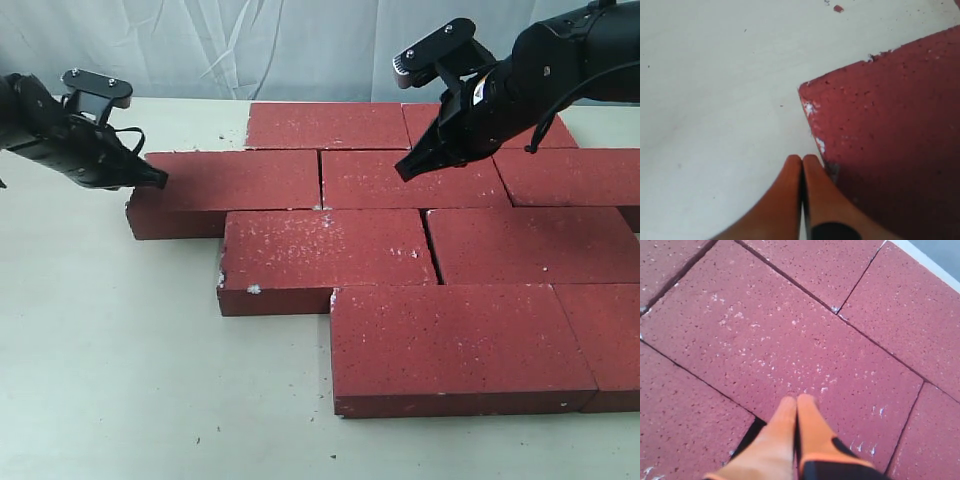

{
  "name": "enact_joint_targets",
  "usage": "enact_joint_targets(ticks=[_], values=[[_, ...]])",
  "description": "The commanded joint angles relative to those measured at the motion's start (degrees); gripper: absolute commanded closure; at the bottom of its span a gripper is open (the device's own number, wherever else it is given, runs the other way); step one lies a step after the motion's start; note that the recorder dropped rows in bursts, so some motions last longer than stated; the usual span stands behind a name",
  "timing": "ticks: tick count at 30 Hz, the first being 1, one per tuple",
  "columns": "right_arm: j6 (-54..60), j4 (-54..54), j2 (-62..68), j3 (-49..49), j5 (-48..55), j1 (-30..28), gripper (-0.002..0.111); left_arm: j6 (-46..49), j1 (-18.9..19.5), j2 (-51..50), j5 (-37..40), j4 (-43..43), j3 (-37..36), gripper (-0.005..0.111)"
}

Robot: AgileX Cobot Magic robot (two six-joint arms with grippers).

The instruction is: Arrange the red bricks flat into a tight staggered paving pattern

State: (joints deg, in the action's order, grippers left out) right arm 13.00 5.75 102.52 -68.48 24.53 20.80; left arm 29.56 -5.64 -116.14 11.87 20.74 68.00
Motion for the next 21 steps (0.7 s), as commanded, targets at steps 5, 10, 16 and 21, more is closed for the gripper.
enact_joint_targets(ticks=[5, 10, 16, 21], values=[[0.24, 0.32, 0.09, 0.31, -0.31, -0.33, 0.109, -0.43, 2.7, 0.42, 1.31, 0.18, 0.14, 0.107], [0.24, 0.32, 0.09, 0.31, -0.31, -0.33, 0.109, -0.43, 2.67, 0.42, 1.6, 1.92, 0.14, 0.107], [0.24, 0.32, 0.09, 0.31, -0.31, -0.33, 0.109, -0.43, 1.77, 0.42, 2.64, 4.28, 0.14, 0.107], [0.24, 0.32, 0.02, 0.31, -0.63, -0.33, 0.109, -0.43, 0.31, 0.42, 2.92, 4.29, 0.14, 0.107]])
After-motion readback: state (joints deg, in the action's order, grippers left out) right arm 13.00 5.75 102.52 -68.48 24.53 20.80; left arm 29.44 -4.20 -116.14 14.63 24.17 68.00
